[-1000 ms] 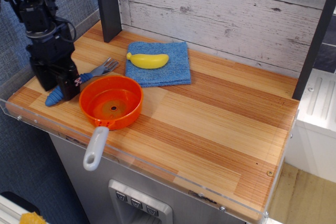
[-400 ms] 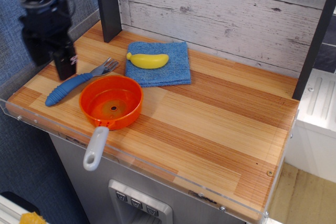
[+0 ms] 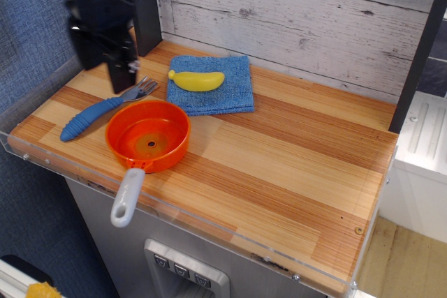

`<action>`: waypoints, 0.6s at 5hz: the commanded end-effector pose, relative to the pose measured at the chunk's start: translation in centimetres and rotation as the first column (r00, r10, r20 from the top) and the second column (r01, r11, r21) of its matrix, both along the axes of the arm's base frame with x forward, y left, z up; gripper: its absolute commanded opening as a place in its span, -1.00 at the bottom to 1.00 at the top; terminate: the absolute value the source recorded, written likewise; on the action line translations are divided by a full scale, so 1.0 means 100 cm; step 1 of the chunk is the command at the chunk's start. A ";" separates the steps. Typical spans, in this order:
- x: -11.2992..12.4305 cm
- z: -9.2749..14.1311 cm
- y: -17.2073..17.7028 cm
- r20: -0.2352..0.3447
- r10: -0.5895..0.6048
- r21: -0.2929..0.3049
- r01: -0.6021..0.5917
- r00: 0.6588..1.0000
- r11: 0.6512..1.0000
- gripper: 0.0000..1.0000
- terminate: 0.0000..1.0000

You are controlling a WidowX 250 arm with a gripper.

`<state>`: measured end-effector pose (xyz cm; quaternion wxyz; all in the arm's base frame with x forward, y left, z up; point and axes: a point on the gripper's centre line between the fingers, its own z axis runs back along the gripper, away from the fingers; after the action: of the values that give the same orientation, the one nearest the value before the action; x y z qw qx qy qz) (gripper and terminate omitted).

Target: Put the blue fork on the other side of the blue rag.

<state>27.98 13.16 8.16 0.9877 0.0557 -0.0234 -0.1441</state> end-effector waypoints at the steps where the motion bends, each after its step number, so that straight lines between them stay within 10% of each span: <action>1: 0.022 0.029 -0.068 0.084 -0.159 -0.008 0.160 0.984 0.987 1.00 -1.00; 3: 0.039 0.020 -0.128 0.053 -0.300 -0.043 0.303 0.952 0.952 1.00 -1.00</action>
<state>32.22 1.77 8.62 0.9563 0.0196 -0.0370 -0.2894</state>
